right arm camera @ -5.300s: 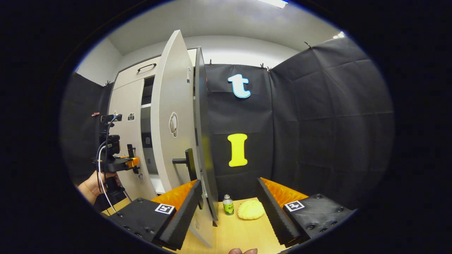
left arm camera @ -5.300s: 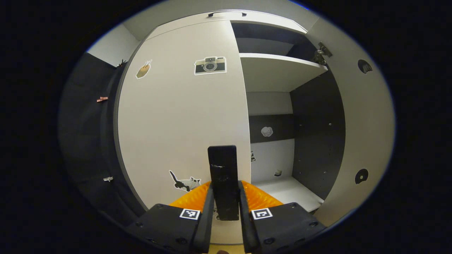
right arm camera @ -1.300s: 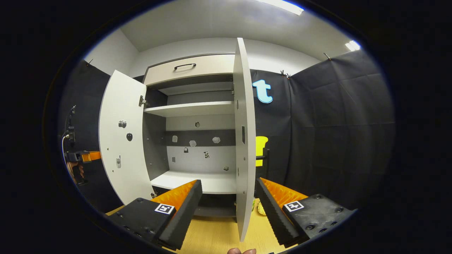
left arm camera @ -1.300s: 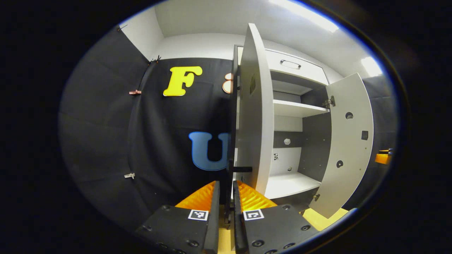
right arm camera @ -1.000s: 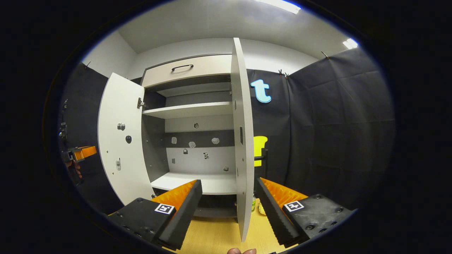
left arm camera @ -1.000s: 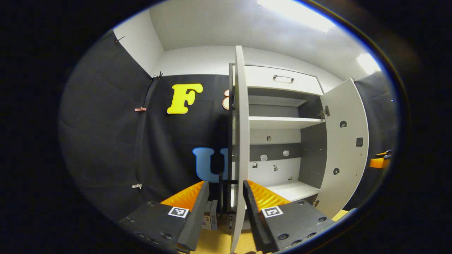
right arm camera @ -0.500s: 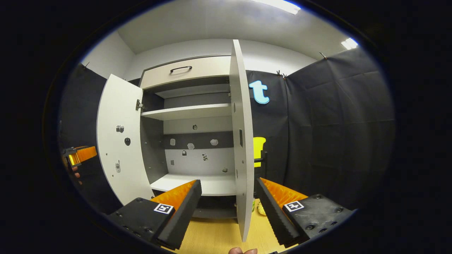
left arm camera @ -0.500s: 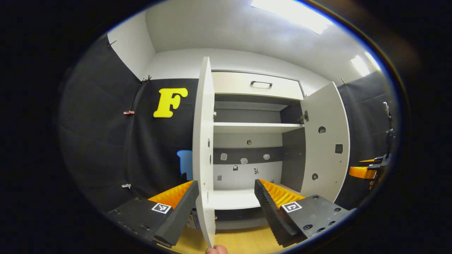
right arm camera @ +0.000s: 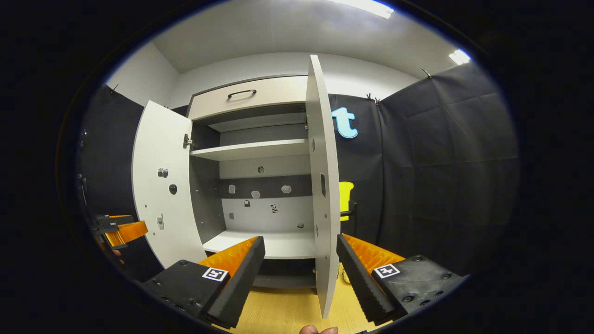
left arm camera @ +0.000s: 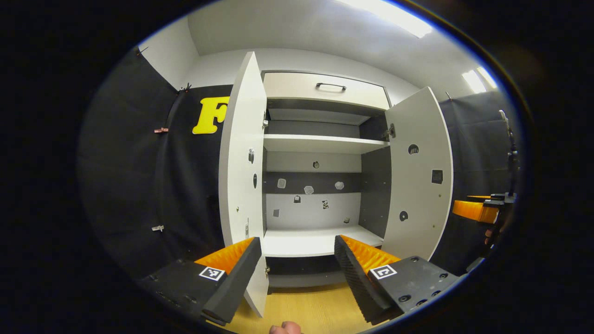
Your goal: Open the right door of the double-door shoe cabinet with the right hand, and open the left door with the left hand.
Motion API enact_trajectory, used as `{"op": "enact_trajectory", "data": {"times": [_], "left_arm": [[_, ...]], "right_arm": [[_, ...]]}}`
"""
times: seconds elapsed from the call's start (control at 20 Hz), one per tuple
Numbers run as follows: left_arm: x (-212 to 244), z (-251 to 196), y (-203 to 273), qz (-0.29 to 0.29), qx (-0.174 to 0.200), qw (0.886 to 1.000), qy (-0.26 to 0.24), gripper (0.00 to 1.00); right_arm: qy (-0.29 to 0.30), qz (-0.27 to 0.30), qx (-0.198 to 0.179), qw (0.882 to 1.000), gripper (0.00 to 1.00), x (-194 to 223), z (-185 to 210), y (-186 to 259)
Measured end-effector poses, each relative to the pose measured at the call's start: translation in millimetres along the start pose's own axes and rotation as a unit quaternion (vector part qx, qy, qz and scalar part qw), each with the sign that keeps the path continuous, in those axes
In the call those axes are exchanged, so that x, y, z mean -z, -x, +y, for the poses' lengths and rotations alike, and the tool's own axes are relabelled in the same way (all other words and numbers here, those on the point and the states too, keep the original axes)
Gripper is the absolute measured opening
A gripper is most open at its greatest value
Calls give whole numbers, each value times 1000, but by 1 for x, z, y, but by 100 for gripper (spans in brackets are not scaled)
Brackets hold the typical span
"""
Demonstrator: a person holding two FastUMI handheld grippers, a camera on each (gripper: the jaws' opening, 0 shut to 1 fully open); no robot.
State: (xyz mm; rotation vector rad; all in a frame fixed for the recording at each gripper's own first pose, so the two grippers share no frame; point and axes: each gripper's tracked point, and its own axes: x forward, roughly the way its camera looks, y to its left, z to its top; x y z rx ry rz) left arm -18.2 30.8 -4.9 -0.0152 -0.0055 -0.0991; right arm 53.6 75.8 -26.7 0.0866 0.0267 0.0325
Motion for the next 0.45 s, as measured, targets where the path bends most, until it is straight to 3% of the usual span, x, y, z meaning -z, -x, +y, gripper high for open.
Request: {"op": "enact_trajectory", "data": {"times": [0.45], "left_arm": [[10,-7,-6,8,3,1000,-13,98]], "right_arm": [[-2,7,1,1000,98,5,-4,-4]]}}
